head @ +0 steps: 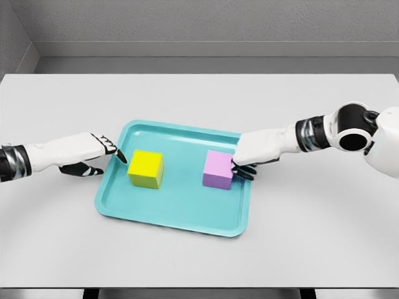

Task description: Push two cubes

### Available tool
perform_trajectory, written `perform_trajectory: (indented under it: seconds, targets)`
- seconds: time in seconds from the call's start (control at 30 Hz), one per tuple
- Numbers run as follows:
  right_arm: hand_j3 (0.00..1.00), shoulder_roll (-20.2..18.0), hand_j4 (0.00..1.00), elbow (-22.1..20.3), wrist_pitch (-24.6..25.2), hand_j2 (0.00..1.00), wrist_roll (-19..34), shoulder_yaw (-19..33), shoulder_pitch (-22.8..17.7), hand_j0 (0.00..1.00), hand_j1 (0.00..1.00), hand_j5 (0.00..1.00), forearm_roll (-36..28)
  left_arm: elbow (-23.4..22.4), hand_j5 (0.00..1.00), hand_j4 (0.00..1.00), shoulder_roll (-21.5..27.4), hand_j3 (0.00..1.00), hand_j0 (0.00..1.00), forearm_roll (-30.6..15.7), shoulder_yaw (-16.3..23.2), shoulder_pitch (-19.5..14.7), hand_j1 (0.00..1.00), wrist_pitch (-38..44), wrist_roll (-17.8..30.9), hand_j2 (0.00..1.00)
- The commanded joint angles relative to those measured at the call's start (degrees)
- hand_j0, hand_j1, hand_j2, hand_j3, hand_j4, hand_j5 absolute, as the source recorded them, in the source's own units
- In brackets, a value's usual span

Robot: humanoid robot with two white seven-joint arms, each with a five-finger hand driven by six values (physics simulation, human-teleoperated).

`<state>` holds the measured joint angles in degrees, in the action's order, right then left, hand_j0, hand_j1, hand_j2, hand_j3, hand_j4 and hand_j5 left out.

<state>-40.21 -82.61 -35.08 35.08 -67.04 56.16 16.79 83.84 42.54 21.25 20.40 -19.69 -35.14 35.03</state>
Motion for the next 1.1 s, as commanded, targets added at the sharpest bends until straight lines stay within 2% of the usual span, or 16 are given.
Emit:
perform_trajectory:
  seconds: [0.0,0.27,1.07]
  targets:
    - [0.11,0.3,0.11,0.0,0.1,0.11,-0.1,0.0,0.0,0.11,0.11,0.11,-0.3,-0.5,0.69,0.69,0.0,0.69,0.69,0.0,0.1,0.0,0.69,0.1,0.0,0.69]
    - [0.11,1.0,0.11,0.1,0.1,0.11,-0.1,0.0,0.4,0.11,0.11,0.11,-0.3,2.5,0.67,0.67,-0.2,0.67,0.67,-0.4,0.3,-0.1,0.67,0.1,0.0,0.67]
    - [0.11,1.7,0.11,-0.6,0.1,0.11,-0.1,-0.6,0.4,0.11,0.11,0.11,-0.4,4.8,0.67,0.67,-1.3,0.67,0.67,-0.6,1.1,-0.4,0.67,0.1,0.0,0.67]
